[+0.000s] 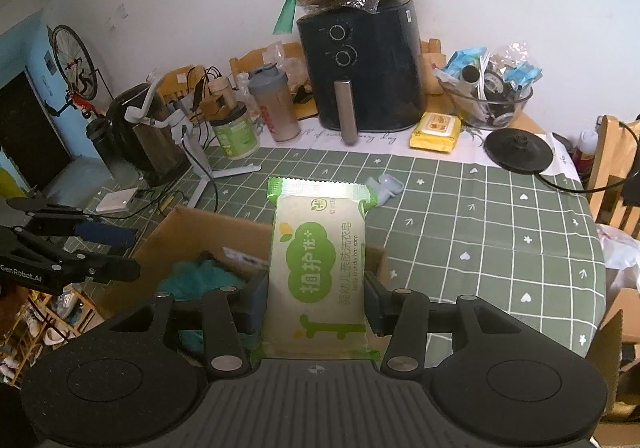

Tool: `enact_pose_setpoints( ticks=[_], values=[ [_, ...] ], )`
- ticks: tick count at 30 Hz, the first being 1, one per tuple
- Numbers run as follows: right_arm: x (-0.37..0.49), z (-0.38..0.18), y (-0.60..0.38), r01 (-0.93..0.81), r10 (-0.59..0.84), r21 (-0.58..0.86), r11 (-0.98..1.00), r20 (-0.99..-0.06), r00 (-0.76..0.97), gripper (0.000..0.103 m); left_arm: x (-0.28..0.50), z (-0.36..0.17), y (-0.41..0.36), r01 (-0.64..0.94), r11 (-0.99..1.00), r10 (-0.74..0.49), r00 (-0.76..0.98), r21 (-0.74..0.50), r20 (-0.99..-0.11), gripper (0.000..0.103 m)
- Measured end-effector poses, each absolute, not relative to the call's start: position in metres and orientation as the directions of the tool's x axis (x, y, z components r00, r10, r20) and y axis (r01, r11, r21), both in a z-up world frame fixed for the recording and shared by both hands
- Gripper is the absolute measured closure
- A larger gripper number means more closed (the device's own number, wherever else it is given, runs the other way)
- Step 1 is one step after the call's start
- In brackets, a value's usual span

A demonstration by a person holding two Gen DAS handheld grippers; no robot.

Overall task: Organize soft objects
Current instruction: 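Lower the loofah and wipes into the cardboard box and open both tools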

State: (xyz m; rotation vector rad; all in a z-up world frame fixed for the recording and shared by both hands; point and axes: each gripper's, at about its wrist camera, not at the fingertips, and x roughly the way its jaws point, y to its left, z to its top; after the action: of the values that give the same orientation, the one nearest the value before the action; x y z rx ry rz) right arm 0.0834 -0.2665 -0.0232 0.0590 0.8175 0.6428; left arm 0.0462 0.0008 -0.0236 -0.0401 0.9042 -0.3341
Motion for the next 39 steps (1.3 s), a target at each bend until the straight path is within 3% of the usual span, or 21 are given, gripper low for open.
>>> enact_pose_setpoints(
  ticks=[14, 23, 27, 32, 35, 39],
  values=[
    [0.085, -0.023, -0.247, -0.567, 0.604, 0.31, 0.763, -0.655, 0.454, 0.052, 0.03, -0.025, 0.004, 0.157, 0.971, -0.237, 0.584, -0.178, -0.776, 0.047],
    [0.084, -0.024, -0.212, -0.66, 0.677, 0.351, 0.664, -0.657, 0.332, 0.051, 0.02, -0.022, 0.013, 0.098, 0.976, -0.212, 0.603, -0.192, -0.769, 0.047],
    [0.081, -0.025, -0.202, -0.686, 0.675, 0.332, 0.648, -0.667, 0.315, 0.026, 0.017, -0.021, 0.016, 0.075, 0.978, -0.198, 0.609, -0.192, -0.768, 0.047],
    [0.082, -0.024, -0.202, -0.687, 0.657, 0.308, 0.658, -0.681, 0.324, 0.007, 0.016, -0.022, 0.018, 0.056, 0.98, -0.185, 0.611, -0.191, -0.769, 0.047],
    [0.084, -0.025, -0.206, -0.677, 0.648, 0.303, 0.67, -0.684, 0.336, 0.001, 0.016, -0.022, 0.019, 0.048, 0.981, -0.179, 0.611, -0.189, -0.771, 0.047],
    [0.082, -0.025, -0.211, -0.662, 0.633, 0.296, 0.689, -0.69, 0.35, 0.0, 0.016, -0.02, 0.02, 0.044, 0.981, -0.174, 0.625, -0.188, -0.761, 0.047]
  ],
)
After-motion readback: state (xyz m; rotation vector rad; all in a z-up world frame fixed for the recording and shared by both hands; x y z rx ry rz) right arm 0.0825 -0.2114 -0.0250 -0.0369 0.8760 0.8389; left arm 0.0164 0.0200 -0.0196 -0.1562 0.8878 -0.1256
